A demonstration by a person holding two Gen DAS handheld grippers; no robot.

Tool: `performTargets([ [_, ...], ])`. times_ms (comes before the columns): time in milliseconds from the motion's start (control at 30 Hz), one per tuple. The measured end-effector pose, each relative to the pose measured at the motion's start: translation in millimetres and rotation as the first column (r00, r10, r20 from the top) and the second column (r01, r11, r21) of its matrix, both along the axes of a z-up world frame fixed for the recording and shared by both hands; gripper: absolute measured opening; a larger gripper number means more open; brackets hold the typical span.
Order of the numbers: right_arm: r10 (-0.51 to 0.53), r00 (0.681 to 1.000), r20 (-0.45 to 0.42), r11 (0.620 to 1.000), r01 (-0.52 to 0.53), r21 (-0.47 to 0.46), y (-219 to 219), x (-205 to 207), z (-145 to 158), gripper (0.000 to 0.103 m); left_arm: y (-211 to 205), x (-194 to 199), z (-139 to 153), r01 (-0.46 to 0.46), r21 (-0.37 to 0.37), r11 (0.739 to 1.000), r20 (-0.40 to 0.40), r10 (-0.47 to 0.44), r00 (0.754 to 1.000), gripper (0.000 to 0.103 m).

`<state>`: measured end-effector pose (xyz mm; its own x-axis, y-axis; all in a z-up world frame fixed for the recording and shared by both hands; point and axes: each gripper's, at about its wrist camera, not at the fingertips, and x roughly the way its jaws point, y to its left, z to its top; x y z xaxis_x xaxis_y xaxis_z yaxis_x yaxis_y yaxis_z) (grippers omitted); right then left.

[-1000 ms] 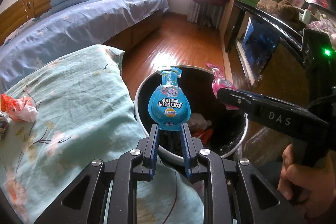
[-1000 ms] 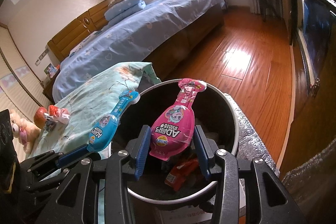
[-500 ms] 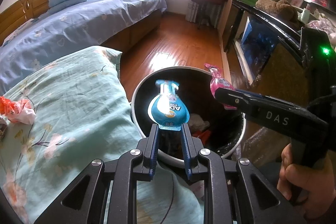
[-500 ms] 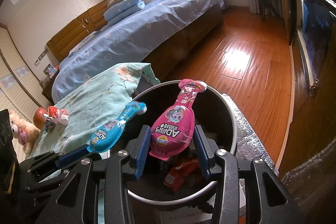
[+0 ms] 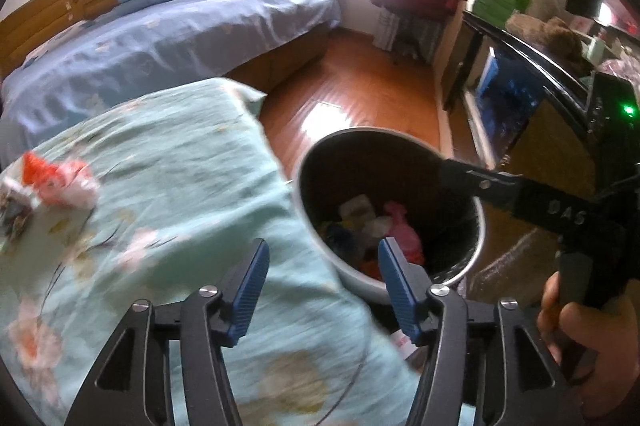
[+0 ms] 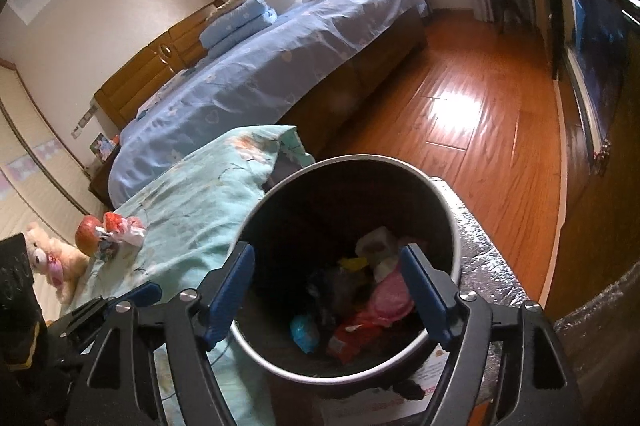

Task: Collect trash
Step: 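Open both tools to drop the blue and pink candy toys into the bin, then move both tools back over the grey tissue and orange bag on the bed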

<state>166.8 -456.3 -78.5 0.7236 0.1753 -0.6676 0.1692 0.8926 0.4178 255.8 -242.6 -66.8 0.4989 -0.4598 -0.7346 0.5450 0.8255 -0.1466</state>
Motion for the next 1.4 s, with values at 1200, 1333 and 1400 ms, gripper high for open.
performTargets([
  [1200, 0.337, 0.941, 0.013, 0.941, -0.336, -0.046, 176.7, 26.5, 6.1, 0.091, 188.9, -17.8, -5.9, -0.399, -0.001, 0.917, -0.038, 0.398, 0.917, 0.062],
  [1333, 0.363, 0.932, 0.012, 0.931, -0.362, -0.053, 188.5, 32.7, 6.2, 0.091, 199.9, -14.2, -6.2, -0.416, -0.002, 0.910, -0.043, 0.415, 0.909, 0.062],
  [1400, 0.375, 0.927, 0.010, 0.926, -0.374, -0.056, 194.1, 35.4, 6.3, 0.091, 202.1, -10.5, -7.9, -0.423, -0.001, 0.906, -0.042, 0.422, 0.905, 0.062],
])
